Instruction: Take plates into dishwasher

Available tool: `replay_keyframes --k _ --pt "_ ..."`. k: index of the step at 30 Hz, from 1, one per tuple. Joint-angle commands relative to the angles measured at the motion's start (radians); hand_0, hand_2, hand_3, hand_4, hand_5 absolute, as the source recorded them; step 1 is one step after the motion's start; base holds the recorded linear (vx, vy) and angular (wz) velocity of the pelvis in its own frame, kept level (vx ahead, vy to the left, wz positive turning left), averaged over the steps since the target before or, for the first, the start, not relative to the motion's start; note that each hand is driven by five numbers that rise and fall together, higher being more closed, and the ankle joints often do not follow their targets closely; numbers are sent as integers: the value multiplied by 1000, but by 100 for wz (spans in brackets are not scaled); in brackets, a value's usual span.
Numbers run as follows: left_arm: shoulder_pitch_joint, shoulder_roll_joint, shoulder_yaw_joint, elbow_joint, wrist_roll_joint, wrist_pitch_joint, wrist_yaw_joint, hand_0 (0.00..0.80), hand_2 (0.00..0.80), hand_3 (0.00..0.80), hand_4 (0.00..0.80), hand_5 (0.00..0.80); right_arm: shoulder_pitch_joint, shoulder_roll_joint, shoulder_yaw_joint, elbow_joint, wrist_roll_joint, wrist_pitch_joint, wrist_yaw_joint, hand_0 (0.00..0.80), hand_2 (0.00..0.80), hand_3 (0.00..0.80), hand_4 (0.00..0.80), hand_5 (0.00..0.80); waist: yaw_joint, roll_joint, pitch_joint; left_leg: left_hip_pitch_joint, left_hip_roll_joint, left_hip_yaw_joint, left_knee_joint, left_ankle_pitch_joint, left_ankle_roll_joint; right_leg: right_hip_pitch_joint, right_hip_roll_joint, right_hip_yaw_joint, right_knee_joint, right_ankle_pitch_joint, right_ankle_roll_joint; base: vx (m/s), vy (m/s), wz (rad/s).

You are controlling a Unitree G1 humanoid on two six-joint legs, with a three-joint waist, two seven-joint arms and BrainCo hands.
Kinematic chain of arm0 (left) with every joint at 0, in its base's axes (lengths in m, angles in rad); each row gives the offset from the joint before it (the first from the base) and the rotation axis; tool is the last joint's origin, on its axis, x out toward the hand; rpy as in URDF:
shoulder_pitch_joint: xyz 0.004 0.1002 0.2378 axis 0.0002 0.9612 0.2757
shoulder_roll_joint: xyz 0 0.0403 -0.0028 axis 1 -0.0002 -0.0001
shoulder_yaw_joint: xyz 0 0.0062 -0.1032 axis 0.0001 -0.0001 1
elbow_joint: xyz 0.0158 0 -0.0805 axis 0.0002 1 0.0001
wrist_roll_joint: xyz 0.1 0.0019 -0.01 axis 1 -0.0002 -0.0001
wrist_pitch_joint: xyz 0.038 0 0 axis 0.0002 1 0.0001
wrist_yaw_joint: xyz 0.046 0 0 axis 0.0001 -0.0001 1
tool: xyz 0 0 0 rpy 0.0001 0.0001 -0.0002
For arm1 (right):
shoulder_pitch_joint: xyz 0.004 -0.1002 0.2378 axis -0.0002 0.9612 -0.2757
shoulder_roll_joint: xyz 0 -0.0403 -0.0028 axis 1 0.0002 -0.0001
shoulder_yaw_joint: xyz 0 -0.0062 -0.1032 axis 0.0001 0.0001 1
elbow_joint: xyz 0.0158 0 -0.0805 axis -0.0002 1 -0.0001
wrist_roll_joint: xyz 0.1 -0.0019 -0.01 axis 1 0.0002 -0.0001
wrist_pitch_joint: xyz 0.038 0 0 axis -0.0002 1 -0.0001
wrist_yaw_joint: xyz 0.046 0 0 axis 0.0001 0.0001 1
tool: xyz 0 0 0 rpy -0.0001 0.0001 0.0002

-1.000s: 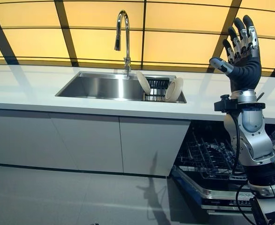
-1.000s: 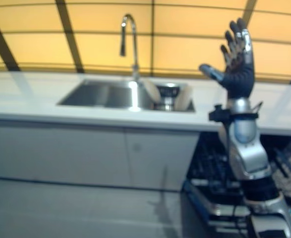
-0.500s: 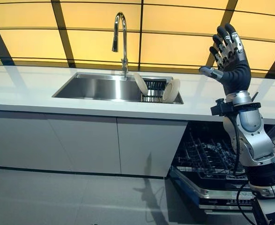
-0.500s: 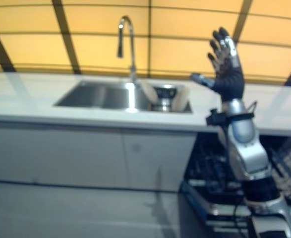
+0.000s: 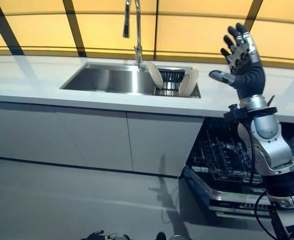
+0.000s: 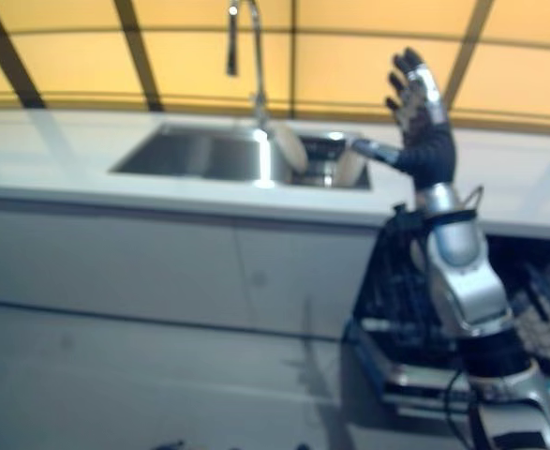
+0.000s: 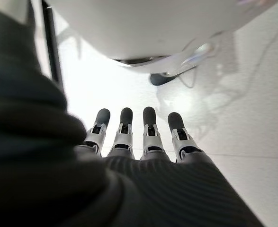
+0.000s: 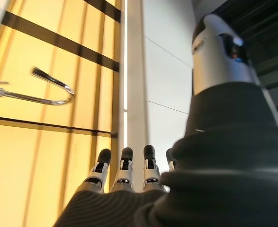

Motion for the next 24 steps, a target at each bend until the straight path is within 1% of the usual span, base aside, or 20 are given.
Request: replay_keyframes --k 1,3,4,5,6,7,8,9,10,11,12,13,14,15,16,17,20,22,23,24 --pt "32 10 -4 -5 -24 -28 11 0 0 0 0 0 -78 6 -15 12 -4 -63 4 0 0 0 0 0 4 -21 -16 -94 80 -48 -131 129 -20 237 47 -21 -58 -220 14 545 201 68" --pt "48 9 10 8 -41 -43 13 0 0 0 0 0 -75 4 -13 22 2 -72 20 0 0 0 0 0 -1 -17 -24 -106 89 -32 -131 133 -24 254 32 -24 -41 -250 27 591 293 44" --pt "50 6 20 24 -50 -55 9 0 0 0 0 0 -75 1 -13 29 4 -73 28 0 0 0 0 0 -2 -15 -30 -86 79 -3 -131 101 -9 264 9 -21 -27 -258 44 758 436 7" --pt "50 6 32 39 -50 -62 10 0 0 0 0 0 -62 4 -23 35 10 -80 40 0 0 0 0 0 1 -16 -36 -76 59 8 -130 99 -4 276 -14 -26 -12 -266 61 775 459 -9" --pt "51 6 32 43 -49 -65 15 0 0 0 0 0 -50 8 -31 32 12 -80 43 0 0 0 0 0 4 -20 -39 -82 47 9 -107 85 0 283 -26 -26 -10 -262 71 778 479 -15" --pt "50 11 35 35 -50 -64 20 0 0 0 0 0 -9 16 -51 20 13 -87 33 0 0 0 0 0 12 -28 -45 -117 15 1 -20 44 12 298 -61 -36 28 -238 98 708 461 9" --pt "45 19 34 19 -59 -58 14 0 0 0 0 0 14 13 -64 13 30 -94 24 0 0 0 0 0 8 -36 -51 -124 -8 4 0 24 30 297 -84 -51 64 -187 117 814 595 31" --pt "24 24 21 0 -79 -43 12 0 0 0 0 0 49 17 -77 3 43 -117 18 0 0 0 0 0 11 -47 -51 -113 -46 4 4 -13 67 255 -147 -73 216 -41 131 700 582 40" --pt "6 24 2 -4 -92 -41 13 0 0 0 0 0 80 23 -96 -10 37 -133 23 0 0 0 0 0 19 -51 -51 -100 -78 -6 9 -41 87 209 -194 -62 335 51 142 708 641 5" --pt "-6 26 -8 -5 -81 -49 7 0 0 0 0 0 111 23 -119 -26 35 -147 32 0 0 0 0 0 17 -51 -45 -89 -113 -19 12 -57 111 156 -239 -55 473 108 142 585 555 -30" --pt "-11 26 -18 -7 -71 -57 8 0 0 0 0 0 128 25 -130 -41 32 -150 30 0 0 0 0 0 17 -50 -40 -79 -136 -27 17 -72 127 103 -268 -40 576 135 145 410 403 -57" --pt "-14 26 -23 -9 -70 -59 12 0 0 0 0 0 131 26 -131 -48 31 -149 27 0 0 0 0 0 14 -49 -35 -71 -146 -35 18 -79 135 77 -282 -38 623 143 141 330 323 -53" --pt "-19 27 -35 -14 -62 -59 19 0 0 0 0 0 134 31 -131 -57 26 -148 18 0 0 0 0 0 13 -48 -29 -59 -165 -43 21 -95 151 31 -301 -25 688 140 140 367 314 -27" --pt "-31 33 -46 -23 -50 -52 28 0 0 0 0 0 122 45 -118 -52 11 -142 2 0 0 0 0 0 16 -45 -21 -38 -180 -38 20 -106 168 -34 -291 -13 698 110 141 386 288 -7" --pt "-38 36 -48 -28 -46 -49 31 0 0 0 0 0 107 54 -106 -40 -2 -140 -8 0 0 0 0 0 24 -39 -18 -27 -174 -36 10 -103 171 -53 -267 -14 664 80 137 372 170 -10" --pt "-47 38 -52 -27 -44 -51 32 0 0 0 0 0 87 60 -97 -24 -10 -134 -19 0 0 0 0 0 34 -32 -16 -15 -163 -38 -5 -93 170 -51 -232 -34 582 29 126 292 27 -27" --pt "-65 46 -41 -37 -30 -36 31 0 0 0 0 0 37 44 -89 5 22 -128 -34 0 0 0 0 0 53 -5 -7 41 -116 -34 -44 -75 146 -39 -139 -89 315 -45 119 269 -37 -28" --pt "-74 50 -29 -44 -26 -11 30 0 0 0 0 0 16 42 -89 11 35 -125 -28 0 0 0 0 0 63 5 -2 70 -94 -16 -62 -77 131 -26 -94 -113 147 -35 132 228 -47 -40" --pt "-76 50 -23 -49 -22 5 31 0 0 0 0 0 0 47 -84 10 33 -114 -30 0 0 0 0 0 66 5 -1 82 -93 -6 -71 -82 124 -34 -73 -113 55 -13 154 183 -40 -49" --pt "-75 49 -21 -46 -19 11 30 0 0 0 0 0 -15 53 -80 9 26 -103 -32 0 0 0 0 0 69 7 -1 86 -93 5 -80 -83 126 -39 -51 -110 -15 14 158 148 -34 -43"
